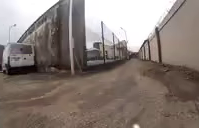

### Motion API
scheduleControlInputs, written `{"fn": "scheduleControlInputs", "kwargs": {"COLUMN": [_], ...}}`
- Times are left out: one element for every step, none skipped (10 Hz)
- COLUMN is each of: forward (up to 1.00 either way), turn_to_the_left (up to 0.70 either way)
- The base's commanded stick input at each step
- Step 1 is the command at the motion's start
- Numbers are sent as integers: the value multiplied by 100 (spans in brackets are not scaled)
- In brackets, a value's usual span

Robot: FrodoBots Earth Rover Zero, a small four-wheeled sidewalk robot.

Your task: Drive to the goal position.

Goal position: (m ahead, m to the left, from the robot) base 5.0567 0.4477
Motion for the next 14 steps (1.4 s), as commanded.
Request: {"fn": "scheduleControlInputs", "kwargs": {"forward": [70,70,70,70,70,70,70,70,70,70,70,70,70,70], "turn_to_the_left": [-12,-25,-35,-35,-15,0,0,-35,-30,-21,-6,0,0,0]}}
